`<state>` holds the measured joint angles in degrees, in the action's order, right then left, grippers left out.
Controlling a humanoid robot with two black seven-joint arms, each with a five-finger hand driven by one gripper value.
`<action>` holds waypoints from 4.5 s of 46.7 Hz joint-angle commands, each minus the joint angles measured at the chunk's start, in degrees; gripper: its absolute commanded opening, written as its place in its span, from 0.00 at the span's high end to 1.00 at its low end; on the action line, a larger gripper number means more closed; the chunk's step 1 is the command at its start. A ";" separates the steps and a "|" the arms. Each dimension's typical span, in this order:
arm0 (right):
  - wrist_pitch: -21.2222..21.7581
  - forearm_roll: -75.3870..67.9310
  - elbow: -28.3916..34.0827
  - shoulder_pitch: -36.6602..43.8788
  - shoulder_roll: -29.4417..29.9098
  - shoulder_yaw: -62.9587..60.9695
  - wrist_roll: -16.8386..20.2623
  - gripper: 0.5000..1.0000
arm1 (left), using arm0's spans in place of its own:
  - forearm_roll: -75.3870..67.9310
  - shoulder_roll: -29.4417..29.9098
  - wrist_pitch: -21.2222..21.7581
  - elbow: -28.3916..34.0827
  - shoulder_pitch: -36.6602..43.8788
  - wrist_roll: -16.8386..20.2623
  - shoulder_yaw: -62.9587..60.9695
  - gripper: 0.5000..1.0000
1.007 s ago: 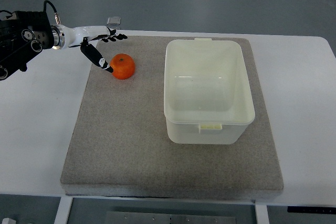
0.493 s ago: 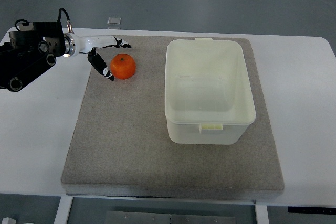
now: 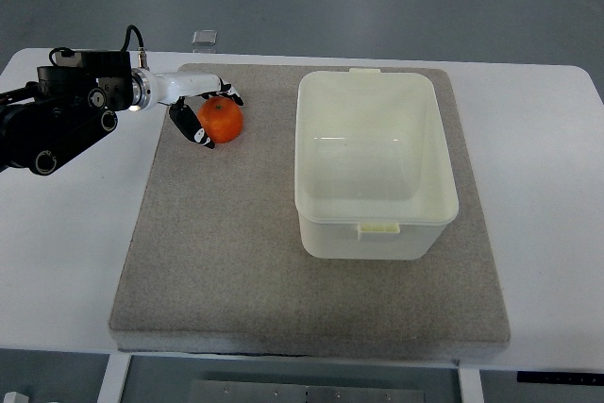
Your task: Put orange in box with left hand
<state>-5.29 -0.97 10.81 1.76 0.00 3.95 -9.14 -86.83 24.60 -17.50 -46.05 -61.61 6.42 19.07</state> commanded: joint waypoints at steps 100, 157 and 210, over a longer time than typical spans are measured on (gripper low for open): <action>0.01 0.00 0.00 0.00 0.00 0.00 0.00 0.14 | 2.01 -6.23 -6.14 -23.74 -14.06 -1.33 -3.07 1.00; -0.07 0.00 0.00 0.00 0.00 0.00 0.00 0.14 | 15.18 -1.84 -5.18 -21.63 -13.71 -1.24 2.90 0.02; 0.01 0.00 0.00 0.00 0.00 0.00 0.00 0.14 | 70.91 1.32 -1.05 5.62 -0.35 -1.06 4.83 0.02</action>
<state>-5.28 -0.97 10.81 1.76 0.00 3.96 -9.14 -17.70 25.91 -18.26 -40.44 -62.60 5.40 23.33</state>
